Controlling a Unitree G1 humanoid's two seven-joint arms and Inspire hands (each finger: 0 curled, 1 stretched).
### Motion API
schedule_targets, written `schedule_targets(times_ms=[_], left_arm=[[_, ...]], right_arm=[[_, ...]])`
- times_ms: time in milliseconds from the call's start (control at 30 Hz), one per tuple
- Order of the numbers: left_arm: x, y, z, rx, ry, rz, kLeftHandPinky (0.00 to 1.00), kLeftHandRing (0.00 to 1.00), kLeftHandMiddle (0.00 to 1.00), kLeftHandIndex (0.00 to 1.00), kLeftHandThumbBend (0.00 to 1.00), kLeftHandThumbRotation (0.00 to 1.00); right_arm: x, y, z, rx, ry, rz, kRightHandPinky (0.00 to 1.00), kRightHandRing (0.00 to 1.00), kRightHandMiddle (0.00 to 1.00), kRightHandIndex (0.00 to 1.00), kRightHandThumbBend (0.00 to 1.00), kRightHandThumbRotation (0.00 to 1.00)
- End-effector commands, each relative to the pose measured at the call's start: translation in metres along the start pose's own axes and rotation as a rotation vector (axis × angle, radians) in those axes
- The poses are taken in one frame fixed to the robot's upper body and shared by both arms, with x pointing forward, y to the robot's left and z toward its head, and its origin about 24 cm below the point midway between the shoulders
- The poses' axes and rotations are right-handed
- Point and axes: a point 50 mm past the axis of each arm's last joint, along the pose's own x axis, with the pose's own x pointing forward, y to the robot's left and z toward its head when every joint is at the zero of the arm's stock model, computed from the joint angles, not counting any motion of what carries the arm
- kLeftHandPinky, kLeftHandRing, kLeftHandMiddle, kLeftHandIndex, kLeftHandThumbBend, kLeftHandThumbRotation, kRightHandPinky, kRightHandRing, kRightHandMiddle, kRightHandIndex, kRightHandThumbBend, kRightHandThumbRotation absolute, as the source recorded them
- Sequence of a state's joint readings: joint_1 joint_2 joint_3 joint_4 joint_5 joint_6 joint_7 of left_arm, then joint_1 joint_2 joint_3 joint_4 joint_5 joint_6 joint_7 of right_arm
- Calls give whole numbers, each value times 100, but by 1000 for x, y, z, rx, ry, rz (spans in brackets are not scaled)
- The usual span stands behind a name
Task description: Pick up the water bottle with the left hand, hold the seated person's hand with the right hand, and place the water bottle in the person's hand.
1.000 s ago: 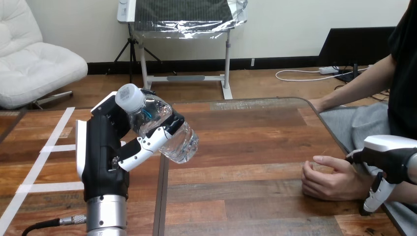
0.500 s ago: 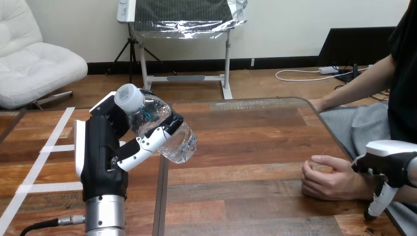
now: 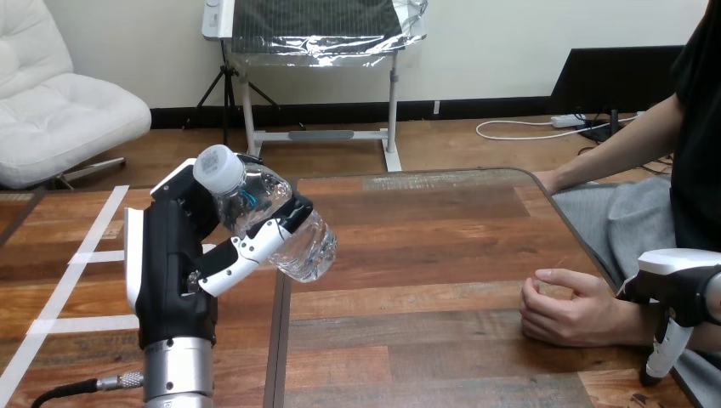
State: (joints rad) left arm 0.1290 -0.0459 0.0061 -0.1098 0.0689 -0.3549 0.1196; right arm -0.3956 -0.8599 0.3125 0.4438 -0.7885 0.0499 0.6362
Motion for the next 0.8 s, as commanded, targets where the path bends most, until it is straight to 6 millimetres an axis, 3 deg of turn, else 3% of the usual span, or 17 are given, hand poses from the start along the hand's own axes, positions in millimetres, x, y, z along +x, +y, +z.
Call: schedule_targets(times_ms=[0, 767], left_arm=[[12, -5, 15, -32, -89, -13, 48, 44, 45, 50, 63, 0], [11, -4, 14, -28, -82, -11, 48, 45, 46, 50, 64, 0]], right_arm=[[-3, -31, 6, -21, 1, -100, 69, 79, 86, 84, 68, 0], [3, -30, 4, -33, 36, -82, 62, 76, 86, 83, 65, 3]])
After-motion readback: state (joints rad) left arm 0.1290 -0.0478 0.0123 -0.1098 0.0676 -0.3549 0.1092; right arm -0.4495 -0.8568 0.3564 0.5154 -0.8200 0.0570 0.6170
